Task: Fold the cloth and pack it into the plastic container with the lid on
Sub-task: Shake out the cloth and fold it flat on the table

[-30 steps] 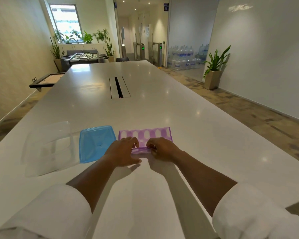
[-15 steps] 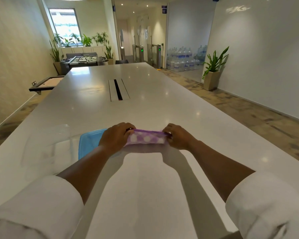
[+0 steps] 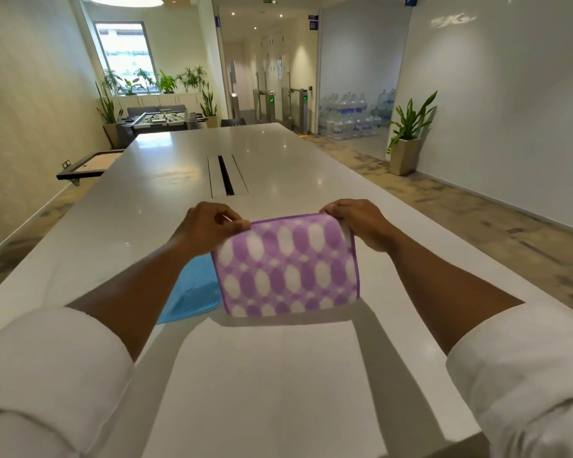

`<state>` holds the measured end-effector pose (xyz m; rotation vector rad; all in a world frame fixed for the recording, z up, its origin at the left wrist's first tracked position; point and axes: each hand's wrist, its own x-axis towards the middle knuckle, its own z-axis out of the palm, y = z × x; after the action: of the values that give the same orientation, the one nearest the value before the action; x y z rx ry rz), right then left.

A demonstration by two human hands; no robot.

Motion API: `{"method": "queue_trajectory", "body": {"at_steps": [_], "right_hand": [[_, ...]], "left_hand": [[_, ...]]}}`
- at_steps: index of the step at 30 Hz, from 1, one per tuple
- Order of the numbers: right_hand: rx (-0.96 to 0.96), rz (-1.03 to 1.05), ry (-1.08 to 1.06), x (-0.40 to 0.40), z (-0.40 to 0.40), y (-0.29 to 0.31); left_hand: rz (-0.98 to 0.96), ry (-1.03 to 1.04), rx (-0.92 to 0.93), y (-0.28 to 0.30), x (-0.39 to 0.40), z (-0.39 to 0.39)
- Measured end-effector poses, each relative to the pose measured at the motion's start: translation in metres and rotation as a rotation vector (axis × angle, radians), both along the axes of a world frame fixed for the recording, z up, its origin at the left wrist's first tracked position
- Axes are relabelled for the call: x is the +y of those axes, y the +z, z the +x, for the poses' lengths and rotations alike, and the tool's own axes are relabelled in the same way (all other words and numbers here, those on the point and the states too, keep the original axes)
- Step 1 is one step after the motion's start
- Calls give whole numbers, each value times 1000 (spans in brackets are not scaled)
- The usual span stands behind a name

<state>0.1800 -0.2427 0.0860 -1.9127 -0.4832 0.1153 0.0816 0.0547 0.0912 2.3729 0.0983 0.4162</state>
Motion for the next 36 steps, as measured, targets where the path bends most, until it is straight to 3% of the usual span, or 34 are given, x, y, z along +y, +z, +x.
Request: {"method": "queue_trajectory", "body": {"at_steps": [5,10,13,20,27,32,36], "right_hand": [[111,-144,42,-5,-1,-4],[-26,-377,45,-3,5,-24],[-82,-477,54,-5,12,-35],[-302,-462,-35,-2,12,-57],[-508,-448,-74,-8,11,-69],[-507,-428,-71,-8,3,-67],[-324,-642,73,-19,-5,-73]], "left_hand": [[-80,-95,320,6,1,-3],[-17,-152,458,-16,11,-2],[236,-128,420,-31,18,-4],[350,128,113,-54,6,-10],[431,249,-17,-63,2,-24],[436,236,-35,-64,-2,-28],[386,78,110,-71,4,-39]]}}
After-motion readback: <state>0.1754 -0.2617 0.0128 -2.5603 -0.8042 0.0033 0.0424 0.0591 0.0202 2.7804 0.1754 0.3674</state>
